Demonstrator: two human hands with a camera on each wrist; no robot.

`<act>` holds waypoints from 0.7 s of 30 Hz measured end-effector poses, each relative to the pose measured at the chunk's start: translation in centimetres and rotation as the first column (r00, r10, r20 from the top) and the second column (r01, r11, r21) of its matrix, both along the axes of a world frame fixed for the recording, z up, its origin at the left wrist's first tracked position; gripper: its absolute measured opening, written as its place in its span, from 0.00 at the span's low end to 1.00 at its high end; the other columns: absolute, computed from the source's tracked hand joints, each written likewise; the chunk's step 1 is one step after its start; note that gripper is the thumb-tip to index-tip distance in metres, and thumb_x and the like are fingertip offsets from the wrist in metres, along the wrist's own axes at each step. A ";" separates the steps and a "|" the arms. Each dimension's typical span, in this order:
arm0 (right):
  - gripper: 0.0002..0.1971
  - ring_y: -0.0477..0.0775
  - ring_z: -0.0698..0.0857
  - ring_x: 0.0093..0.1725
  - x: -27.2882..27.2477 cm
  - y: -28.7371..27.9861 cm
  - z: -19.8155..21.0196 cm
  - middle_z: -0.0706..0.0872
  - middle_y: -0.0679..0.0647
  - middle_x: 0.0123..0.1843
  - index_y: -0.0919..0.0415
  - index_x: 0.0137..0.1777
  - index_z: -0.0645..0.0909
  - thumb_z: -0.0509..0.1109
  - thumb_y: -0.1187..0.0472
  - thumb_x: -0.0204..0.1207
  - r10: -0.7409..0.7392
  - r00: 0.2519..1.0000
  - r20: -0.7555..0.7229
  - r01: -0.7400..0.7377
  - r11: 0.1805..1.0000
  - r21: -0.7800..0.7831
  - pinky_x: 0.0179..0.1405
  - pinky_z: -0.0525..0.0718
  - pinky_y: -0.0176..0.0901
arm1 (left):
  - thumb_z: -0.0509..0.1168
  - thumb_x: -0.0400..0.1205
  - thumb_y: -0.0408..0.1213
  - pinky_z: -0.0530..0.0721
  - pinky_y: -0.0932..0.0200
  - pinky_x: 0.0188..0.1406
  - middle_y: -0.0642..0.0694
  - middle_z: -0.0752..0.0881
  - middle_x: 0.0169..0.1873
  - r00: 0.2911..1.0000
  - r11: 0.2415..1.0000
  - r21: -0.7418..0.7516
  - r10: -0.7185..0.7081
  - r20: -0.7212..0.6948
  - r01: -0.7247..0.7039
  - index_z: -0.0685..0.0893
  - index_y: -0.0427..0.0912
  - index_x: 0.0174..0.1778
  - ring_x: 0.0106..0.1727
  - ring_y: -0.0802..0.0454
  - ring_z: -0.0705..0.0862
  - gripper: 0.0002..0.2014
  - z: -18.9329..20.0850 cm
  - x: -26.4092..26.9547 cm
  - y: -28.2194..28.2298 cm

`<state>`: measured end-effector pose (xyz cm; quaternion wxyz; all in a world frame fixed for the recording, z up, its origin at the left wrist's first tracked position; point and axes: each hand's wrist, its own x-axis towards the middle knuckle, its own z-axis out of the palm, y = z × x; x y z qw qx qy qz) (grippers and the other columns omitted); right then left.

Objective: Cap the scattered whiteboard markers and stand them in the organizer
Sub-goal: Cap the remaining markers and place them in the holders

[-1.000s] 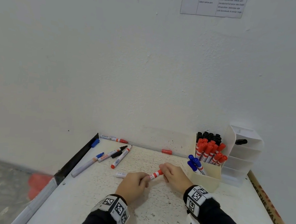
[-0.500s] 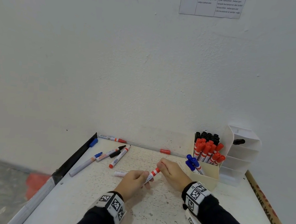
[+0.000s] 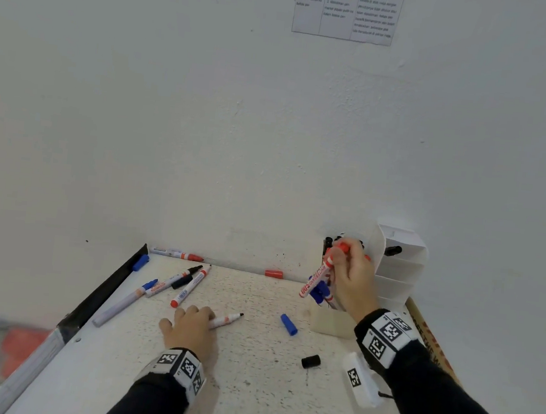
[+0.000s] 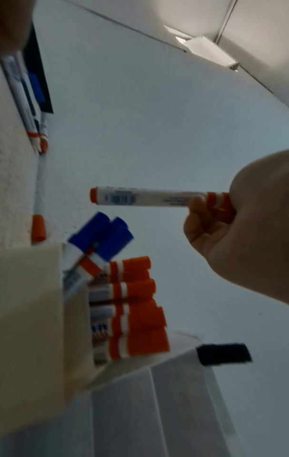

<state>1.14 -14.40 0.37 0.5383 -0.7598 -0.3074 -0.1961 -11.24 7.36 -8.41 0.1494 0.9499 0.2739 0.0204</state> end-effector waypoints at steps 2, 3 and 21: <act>0.03 0.38 0.78 0.30 0.2 -1.5 0.5 0.77 0.48 0.35 0.56 0.51 0.71 0.57 0.60 0.83 -0.092 0.993 0.070 0.090 0.995 0.037 0.26 0.74 0.26 | 0.59 0.82 0.43 0.74 0.54 0.63 0.53 0.78 0.57 0.998 0.998 -0.060 0.003 0.069 0.002 0.74 0.55 0.66 0.59 0.55 0.76 0.15 0.1 0.0 -0.2; 0.03 0.38 0.78 0.31 0.2 -2.2 0.7 0.77 0.48 0.35 0.56 0.51 0.70 0.57 0.58 0.83 -0.119 0.988 0.097 0.115 0.992 0.045 0.27 0.74 0.26 | 0.60 0.82 0.43 0.79 0.58 0.57 0.53 0.78 0.54 0.994 0.995 -0.103 0.001 0.114 0.011 0.74 0.53 0.66 0.54 0.56 0.78 0.16 0.2 0.0 -0.4; 0.09 0.48 0.84 0.45 0.1 -5.6 0.5 0.82 0.45 0.43 0.61 0.60 0.76 0.59 0.63 0.82 -0.251 0.968 0.011 0.249 0.954 -0.167 0.48 0.84 0.40 | 0.58 0.84 0.37 0.76 0.64 0.43 0.46 0.82 0.49 0.975 0.900 -0.433 0.051 0.217 0.049 0.75 0.41 0.68 0.41 0.57 0.77 0.16 0.3 0.8 0.0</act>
